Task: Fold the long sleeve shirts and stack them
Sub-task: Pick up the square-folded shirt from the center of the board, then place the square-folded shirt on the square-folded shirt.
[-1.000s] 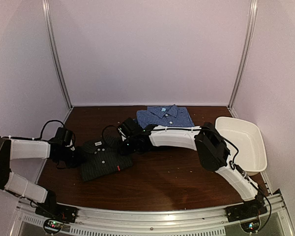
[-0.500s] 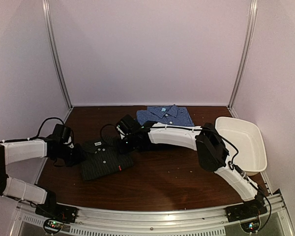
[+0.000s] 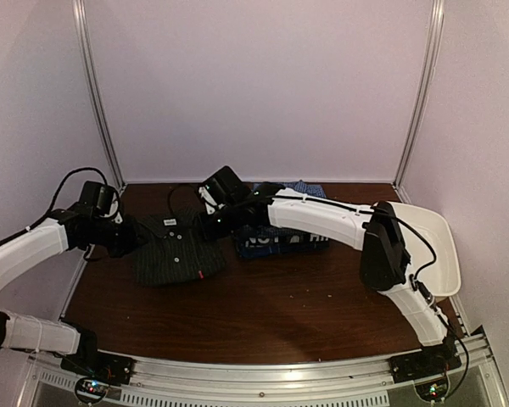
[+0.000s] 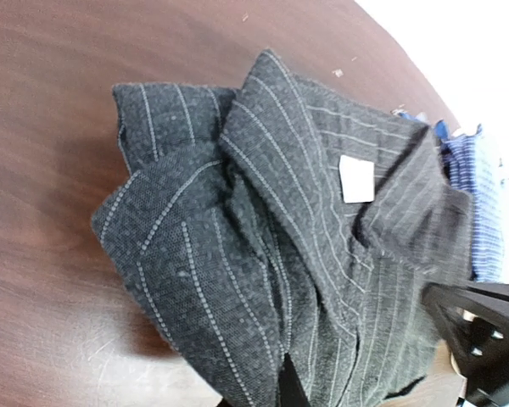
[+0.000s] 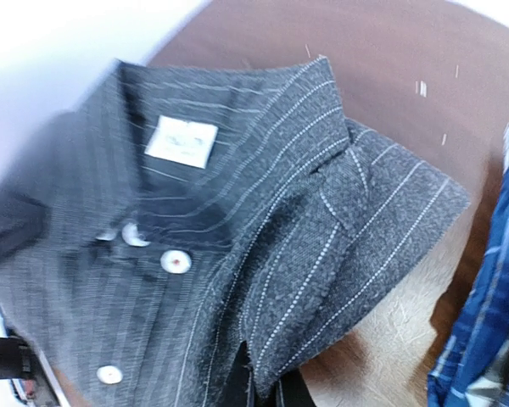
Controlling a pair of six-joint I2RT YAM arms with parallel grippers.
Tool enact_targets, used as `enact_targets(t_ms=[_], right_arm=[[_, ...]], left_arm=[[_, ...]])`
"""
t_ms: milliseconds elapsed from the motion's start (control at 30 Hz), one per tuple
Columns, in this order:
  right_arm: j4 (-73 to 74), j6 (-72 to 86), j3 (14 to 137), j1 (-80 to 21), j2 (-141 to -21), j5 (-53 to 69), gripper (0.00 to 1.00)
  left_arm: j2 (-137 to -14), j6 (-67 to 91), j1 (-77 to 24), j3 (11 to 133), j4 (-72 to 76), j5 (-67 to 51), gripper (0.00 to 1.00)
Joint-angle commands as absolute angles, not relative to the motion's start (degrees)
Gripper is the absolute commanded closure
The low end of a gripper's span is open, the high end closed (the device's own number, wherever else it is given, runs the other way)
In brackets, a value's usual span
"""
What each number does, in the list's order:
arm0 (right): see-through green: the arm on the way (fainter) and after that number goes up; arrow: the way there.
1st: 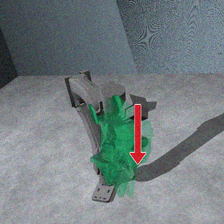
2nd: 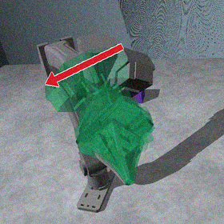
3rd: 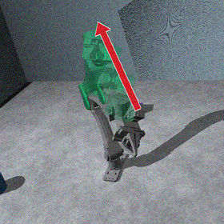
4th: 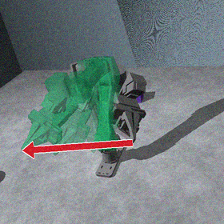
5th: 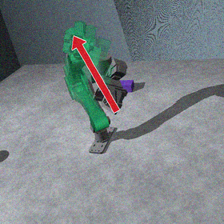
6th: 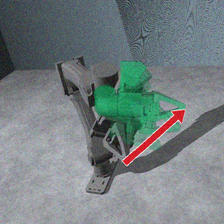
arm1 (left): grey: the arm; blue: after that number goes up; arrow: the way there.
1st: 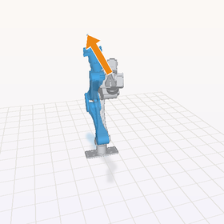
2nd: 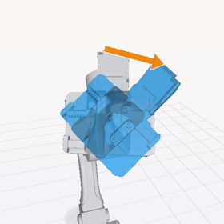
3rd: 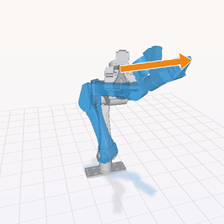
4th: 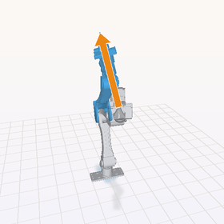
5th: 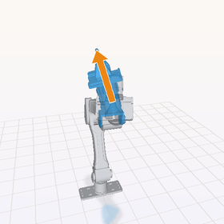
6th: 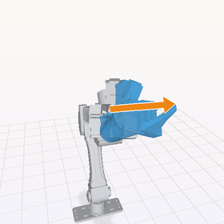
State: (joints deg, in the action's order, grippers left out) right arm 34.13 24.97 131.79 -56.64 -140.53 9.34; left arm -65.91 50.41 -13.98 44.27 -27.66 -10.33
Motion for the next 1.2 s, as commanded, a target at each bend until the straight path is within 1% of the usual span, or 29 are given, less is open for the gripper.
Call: enact_targets(t_ms=[0, 167, 300, 433, 633, 800, 1000, 1167], right_arm=[[33.08, 23.61, 134.12, -56.37, -133.36, 8.92, 1.00], [34.71, 22.01, 133.30, -54.86, -130.03, 6.32, 1.00], [35.16, 20.45, 129.43, -52.37, -125.75, 4.47, 1.00], [34.35, 18.99, 122.10, -49.11, -120.13, 2.18, 1.00], [31.07, 17.83, 109.29, -41.90, -110.95, 2.65, 1.00], [28.83, 16.69, 100.74, -35.48, -105.67, 4.27, 1.00], [27.88, 15.14, 95.85, -29.82, -103.86, 5.74, 1.00], [26.66, 14.82, 93.79, -25.92, -104.93, 8.03, 1.00]], left_arm=[[-64.78, 48.70, -14.94, 49.82, -29.18, -11.52, 1.00], [-68.03, 48.69, -17.99, 56.52, -29.18, -12.03, 1.00], [-73.57, 49.78, -22.12, 62.94, -27.29, -11.11, 1.00], [-81.19, 50.42, -26.73, 71.87, -26.17, -9.73, 1.00], [-94.52, 50.68, -32.09, 86.41, -25.49, -8.74, 1.00], [-105.15, 51.29, -35.24, 98.37, -25.13, -9.07, 1.00], [-115.18, 52.70, -37.39, 108.50, -25.17, -10.72, 1.00], [-119.60, 53.63, -38.06, 111.38, -25.06, -9.78, 1.00]])
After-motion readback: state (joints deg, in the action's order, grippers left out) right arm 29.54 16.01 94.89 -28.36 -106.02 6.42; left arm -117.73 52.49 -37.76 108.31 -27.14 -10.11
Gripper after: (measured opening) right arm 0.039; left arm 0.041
